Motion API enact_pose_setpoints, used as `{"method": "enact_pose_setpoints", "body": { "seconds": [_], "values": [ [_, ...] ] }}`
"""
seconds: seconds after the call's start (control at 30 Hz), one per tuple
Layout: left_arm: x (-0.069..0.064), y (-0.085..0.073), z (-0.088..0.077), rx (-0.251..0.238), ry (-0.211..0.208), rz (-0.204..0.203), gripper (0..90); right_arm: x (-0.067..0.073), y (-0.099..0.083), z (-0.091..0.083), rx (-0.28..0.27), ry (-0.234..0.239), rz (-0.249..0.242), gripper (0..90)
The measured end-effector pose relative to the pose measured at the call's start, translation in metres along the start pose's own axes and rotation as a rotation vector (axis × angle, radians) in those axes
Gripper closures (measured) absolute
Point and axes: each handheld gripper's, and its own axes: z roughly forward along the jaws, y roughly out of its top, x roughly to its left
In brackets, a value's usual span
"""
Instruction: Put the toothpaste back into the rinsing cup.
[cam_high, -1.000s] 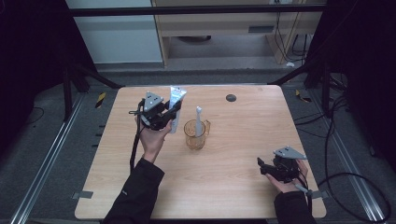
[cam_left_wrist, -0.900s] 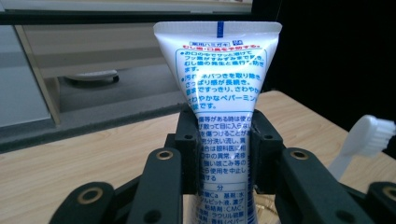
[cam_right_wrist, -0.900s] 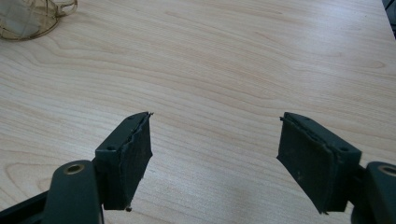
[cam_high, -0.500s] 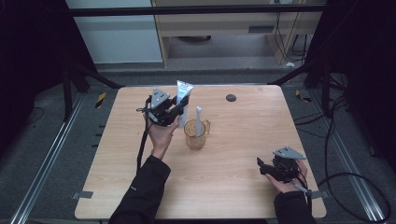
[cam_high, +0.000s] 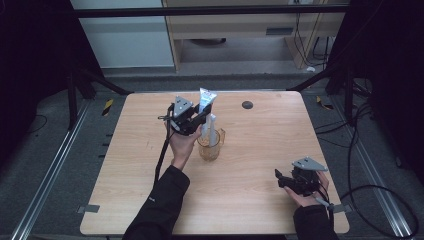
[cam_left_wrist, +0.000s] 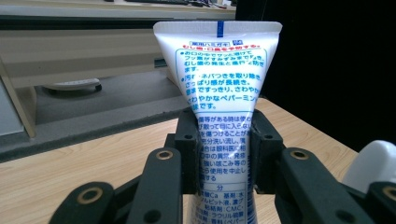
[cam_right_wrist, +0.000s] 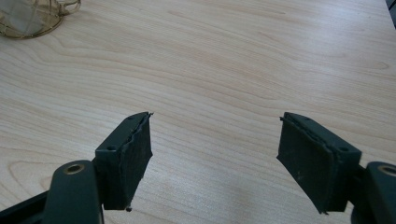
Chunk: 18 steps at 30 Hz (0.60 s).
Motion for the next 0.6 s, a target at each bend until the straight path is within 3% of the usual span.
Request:
{"method": "enact_pose_setpoints", "body": {
  "seconds": [0.6],
  "values": [
    [0.001, -0.017, 0.015, 0.035, -0.014, -0.012, 68.8, 0.001, -0.001, 0.002, 0.009, 0.007, -0.004, 25.7]
  ]
}}
